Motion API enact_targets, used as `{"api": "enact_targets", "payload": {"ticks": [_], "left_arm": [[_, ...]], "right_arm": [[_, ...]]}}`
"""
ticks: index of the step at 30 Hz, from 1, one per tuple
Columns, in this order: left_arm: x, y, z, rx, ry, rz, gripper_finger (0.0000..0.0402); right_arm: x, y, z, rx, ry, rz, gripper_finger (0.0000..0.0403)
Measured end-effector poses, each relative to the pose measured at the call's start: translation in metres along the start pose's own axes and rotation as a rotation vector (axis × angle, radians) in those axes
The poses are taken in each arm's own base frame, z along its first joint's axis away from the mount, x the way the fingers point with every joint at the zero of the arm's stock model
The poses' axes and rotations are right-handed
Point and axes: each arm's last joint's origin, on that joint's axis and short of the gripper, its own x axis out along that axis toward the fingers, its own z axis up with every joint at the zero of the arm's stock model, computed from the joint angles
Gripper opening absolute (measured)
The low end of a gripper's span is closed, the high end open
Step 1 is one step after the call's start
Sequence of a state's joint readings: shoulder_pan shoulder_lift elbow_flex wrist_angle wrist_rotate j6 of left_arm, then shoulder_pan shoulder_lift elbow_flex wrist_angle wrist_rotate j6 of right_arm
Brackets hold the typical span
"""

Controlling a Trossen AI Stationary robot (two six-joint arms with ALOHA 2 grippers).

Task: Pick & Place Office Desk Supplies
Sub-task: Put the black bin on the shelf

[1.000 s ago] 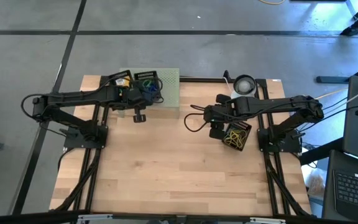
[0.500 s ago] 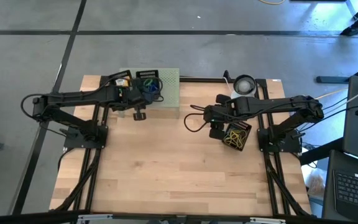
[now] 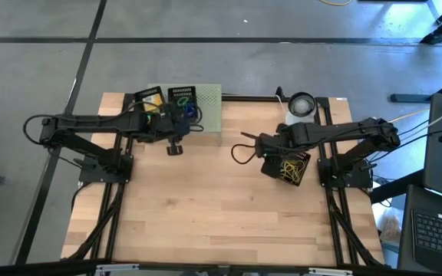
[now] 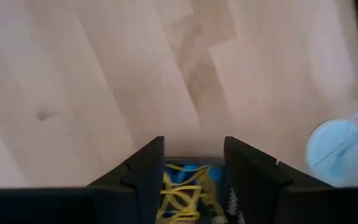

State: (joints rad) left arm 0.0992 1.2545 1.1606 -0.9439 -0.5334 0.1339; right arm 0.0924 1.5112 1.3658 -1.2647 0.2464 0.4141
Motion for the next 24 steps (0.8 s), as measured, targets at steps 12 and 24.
{"api": "enact_targets", "payload": {"ticks": [12,24], "left_arm": [[-0.027,-0.041,0.015,-0.001,-0.200,-0.099,0.0094],[-0.047,-0.065,0.017,0.042,-0.299,-0.162,0.0095]], "right_arm": [[0.016,0.043,-0.040,0.110,0.137,0.048,0.0169],[0.076,0.050,-0.083,0.175,0.304,0.042,0.0169]]}}
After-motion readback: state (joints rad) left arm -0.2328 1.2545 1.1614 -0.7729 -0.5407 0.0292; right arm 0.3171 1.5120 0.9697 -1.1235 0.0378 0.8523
